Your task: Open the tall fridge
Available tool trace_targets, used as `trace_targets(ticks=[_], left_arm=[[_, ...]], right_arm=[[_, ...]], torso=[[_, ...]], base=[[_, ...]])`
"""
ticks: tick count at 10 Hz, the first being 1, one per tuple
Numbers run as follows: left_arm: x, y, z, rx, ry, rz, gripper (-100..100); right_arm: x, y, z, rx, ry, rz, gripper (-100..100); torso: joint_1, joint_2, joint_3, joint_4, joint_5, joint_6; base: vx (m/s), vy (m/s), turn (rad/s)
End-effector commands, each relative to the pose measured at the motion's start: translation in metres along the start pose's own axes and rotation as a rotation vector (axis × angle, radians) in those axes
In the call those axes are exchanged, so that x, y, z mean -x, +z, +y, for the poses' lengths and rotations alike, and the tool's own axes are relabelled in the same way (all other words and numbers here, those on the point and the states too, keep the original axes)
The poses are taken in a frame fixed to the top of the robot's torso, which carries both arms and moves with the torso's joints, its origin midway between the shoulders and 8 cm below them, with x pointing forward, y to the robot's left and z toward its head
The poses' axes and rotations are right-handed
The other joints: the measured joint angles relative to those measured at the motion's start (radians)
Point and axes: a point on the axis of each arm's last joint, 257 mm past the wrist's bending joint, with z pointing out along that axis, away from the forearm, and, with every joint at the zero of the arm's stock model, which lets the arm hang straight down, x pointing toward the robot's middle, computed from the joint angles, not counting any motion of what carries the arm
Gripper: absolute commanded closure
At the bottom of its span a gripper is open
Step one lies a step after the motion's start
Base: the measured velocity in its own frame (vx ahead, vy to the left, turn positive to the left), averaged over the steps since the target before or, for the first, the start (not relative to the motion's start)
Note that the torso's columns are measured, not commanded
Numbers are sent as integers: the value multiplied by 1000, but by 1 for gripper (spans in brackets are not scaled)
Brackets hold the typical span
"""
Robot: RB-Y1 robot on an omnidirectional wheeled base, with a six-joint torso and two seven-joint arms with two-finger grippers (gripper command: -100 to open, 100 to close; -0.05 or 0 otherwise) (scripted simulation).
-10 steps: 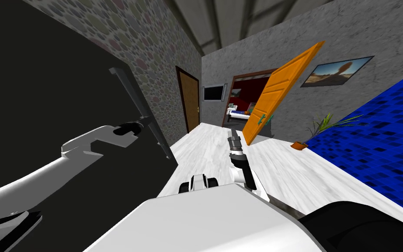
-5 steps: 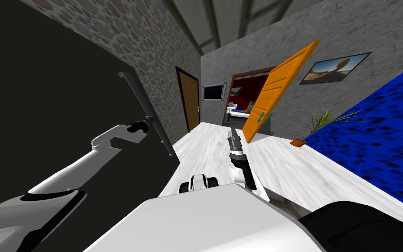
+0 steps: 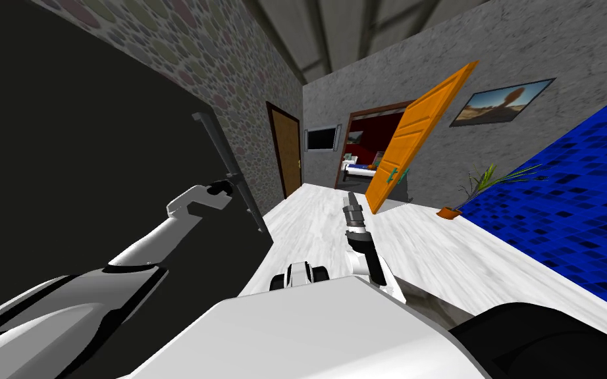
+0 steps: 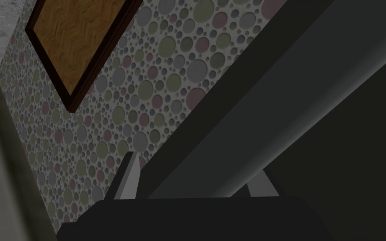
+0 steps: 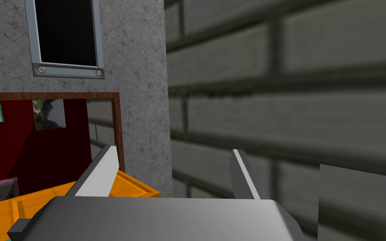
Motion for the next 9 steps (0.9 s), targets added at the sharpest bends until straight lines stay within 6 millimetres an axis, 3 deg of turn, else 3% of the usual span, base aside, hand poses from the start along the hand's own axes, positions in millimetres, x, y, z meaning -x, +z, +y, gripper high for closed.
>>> trace_targets(ticks=[1,3,4,6,7,8,9], left_arm=[[-8,15,-17,0,-17,-7,100],[-5,20,-8,24,-20,-10,100],[-25,29,-31,2,-5,3,100],[-25,35,-29,17,-18,3,100],[-44,41,-57,-14,8,16,100],[-45,44,-68,-21,-8,18,100],[-47,48,-56,5,-7,22,100]], right_arm=[[0,0,0,0,0,0,0],[0,0,0,0,0,0,0],[0,0,0,0,0,0,0],[0,0,0,0,0,0,0],[0,0,0,0,0,0,0],[0,0,0,0,0,0,0],[0,0,0,0,0,0,0]], torso=[[1,2,1,-1,0,0],[-1,0,0,0,-1,1],[-1,-2,-2,0,-1,-1],[-1,2,1,-2,0,1],[-3,0,0,-2,0,0],[-4,2,2,-3,-1,2],[-6,3,3,-2,-2,4]], base=[[-61,68,28],[-30,16,-12],[-63,54,90],[-51,47,-4],[-63,47,69],[-61,74,47],[-33,52,-17]])
